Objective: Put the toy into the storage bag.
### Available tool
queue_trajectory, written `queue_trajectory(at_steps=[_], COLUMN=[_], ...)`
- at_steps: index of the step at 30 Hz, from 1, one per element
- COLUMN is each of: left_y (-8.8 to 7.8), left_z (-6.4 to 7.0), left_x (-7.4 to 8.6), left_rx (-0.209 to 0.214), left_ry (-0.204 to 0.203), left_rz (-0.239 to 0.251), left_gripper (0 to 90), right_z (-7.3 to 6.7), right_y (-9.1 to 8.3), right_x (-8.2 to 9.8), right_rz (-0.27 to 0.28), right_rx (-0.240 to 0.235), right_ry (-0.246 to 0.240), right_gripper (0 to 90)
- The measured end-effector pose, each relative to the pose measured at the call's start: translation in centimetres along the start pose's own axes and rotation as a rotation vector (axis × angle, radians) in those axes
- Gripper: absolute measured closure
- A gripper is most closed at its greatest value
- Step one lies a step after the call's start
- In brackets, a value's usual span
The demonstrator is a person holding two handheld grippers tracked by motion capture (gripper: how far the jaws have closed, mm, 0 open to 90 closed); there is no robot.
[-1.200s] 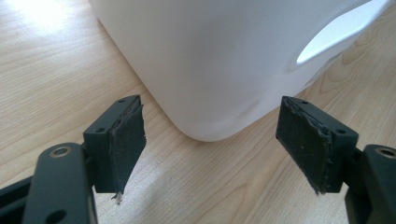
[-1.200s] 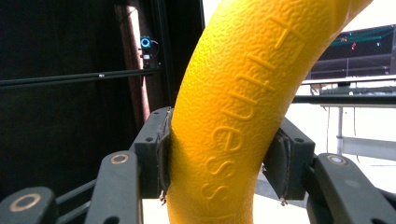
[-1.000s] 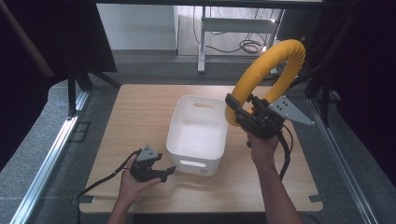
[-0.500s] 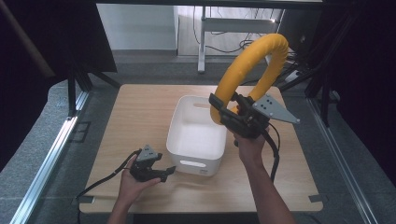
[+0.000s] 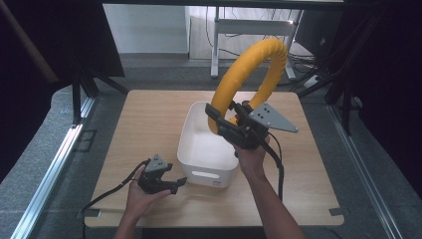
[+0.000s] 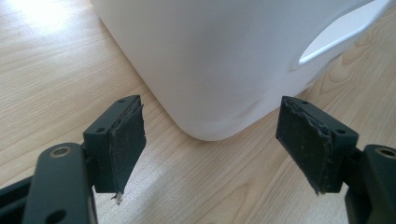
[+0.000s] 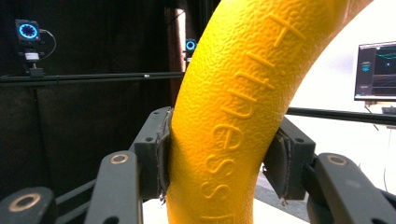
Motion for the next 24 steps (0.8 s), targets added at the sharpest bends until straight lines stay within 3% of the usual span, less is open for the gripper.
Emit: queue_trajectory(at_steps=[7,24], left_y=[0.0,0.0], left_z=[-0.1,-0.1], left_x=[0.0,0.1], left_rx=[0.0,-0.001], left_ry=[-0.002,-0.003], left_rz=[-0.001,-0.001], left_gripper=[23.9,23.9], right_z=[-1.1,-2.2], right_y=[0.8,1.5], right_x=[0.5,1.1], right_rz=[-0.003,-0.012], right_rx=[-0.019,-0.037], right_ry=[0.007,0.019], right_gripper=[47.8,47.7])
Point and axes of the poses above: each handheld gripper's, and its own axes: y roughly forward along the jaws, x roughly out of its underside, z roughly to its right, the point moved 10 cm from there along y, roughly forward along the jaws, and after that the axes turned 10 degrees about -y, right-handed, at the moved point
